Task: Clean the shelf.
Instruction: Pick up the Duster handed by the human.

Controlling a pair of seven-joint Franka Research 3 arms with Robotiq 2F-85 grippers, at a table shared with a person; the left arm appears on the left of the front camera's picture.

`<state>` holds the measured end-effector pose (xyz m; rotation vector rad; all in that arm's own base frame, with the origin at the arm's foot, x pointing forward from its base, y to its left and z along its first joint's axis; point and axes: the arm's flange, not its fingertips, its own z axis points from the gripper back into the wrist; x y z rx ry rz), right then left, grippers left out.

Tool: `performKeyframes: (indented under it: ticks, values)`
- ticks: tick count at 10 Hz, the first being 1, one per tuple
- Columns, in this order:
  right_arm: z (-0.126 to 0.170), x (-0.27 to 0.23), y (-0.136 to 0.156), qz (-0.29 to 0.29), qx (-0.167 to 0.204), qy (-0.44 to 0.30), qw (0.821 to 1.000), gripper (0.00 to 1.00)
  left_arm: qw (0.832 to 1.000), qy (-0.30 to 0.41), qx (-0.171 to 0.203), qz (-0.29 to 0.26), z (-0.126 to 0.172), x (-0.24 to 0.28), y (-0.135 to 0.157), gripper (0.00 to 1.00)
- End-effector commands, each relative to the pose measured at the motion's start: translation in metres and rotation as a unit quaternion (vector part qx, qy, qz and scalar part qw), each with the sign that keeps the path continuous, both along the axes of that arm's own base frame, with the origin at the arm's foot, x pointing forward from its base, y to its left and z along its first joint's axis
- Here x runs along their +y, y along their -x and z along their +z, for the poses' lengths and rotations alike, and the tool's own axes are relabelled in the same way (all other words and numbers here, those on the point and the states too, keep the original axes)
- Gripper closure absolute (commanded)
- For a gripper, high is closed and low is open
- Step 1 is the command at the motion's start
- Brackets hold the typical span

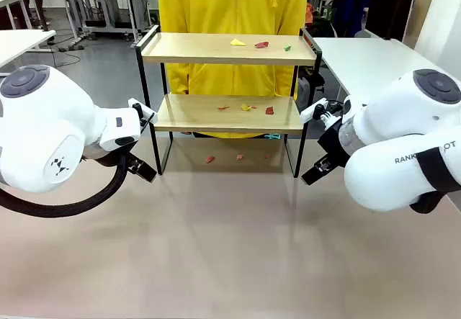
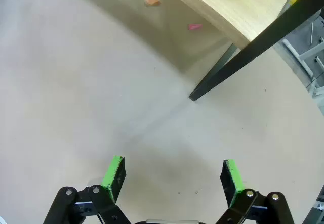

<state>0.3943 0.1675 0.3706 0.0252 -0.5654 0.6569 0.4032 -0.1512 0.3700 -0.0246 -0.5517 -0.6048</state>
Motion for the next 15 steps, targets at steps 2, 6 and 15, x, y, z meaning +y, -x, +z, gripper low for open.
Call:
performKeyframes:
  ticks: [2, 6, 15]
  values:
    - [0.000, 0.000, 0.000, 0.000, 0.000, 0.000, 1.000, 0.00, 1.000, 0.000, 0.000, 0.000, 0.000, 0.000, 0.000, 0.00]
    - [0.000, 0.000, 0.000, 0.000, 0.000, 0.000, 1.000, 0.00, 1.000, 0.000, 0.000, 0.000, 0.000, 0.000, 0.000, 0.00]
    - [0.110, -0.059, -0.015, 0.046, -0.013, -0.087, 0.995, 0.00, 0.993, 0.081, 0.040, -0.081, 0.114, 0.040, 0.004, 0.00]
